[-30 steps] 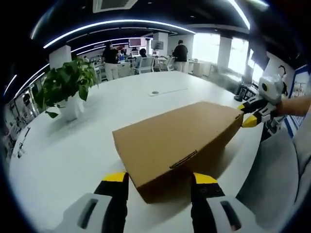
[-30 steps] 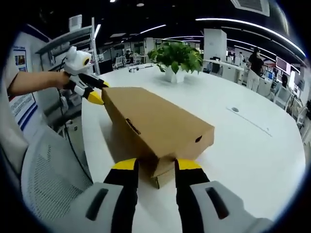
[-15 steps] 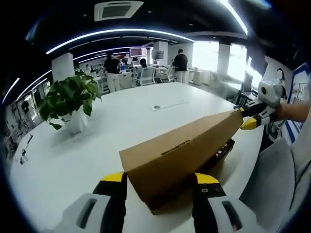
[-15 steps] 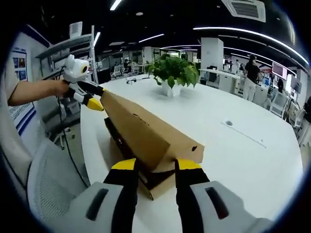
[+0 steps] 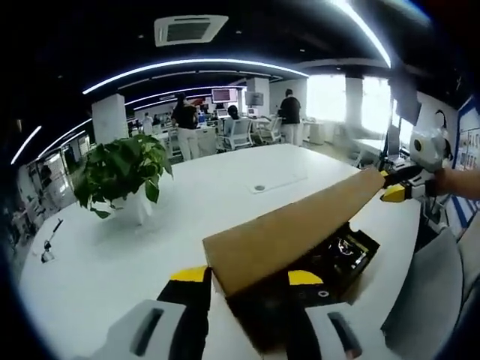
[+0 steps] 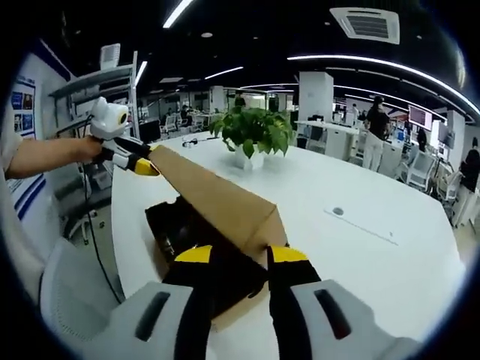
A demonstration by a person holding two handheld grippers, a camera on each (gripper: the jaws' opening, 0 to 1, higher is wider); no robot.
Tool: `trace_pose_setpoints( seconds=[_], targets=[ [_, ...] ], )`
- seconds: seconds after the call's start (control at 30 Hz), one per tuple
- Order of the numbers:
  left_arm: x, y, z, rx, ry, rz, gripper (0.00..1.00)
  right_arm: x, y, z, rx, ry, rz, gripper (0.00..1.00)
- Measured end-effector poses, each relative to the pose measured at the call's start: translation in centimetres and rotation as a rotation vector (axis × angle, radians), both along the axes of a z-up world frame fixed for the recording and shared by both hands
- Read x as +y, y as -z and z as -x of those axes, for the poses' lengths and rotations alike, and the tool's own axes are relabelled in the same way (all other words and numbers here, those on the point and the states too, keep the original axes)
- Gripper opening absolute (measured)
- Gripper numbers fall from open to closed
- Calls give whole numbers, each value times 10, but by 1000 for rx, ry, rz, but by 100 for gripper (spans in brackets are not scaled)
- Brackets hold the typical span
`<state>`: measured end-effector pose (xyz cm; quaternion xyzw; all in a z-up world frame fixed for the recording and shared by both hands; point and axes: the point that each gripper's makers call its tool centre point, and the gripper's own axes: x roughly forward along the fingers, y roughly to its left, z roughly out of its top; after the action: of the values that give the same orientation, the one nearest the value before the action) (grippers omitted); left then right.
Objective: Operate the shoe box by opening the lid, removing the specified soft item, and placing it in the target area until the item is outside and the box remains undamaged.
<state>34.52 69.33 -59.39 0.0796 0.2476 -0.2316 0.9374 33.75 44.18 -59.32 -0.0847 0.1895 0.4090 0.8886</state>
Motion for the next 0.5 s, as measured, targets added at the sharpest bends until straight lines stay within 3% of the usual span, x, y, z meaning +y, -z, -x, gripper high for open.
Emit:
trace_pose_setpoints(
  seconds=[0.5],
  targets=[
    [9, -12, -33, -31, -20, -40, 22, -3, -14, -33, -34, 18, -1, 20]
  ],
)
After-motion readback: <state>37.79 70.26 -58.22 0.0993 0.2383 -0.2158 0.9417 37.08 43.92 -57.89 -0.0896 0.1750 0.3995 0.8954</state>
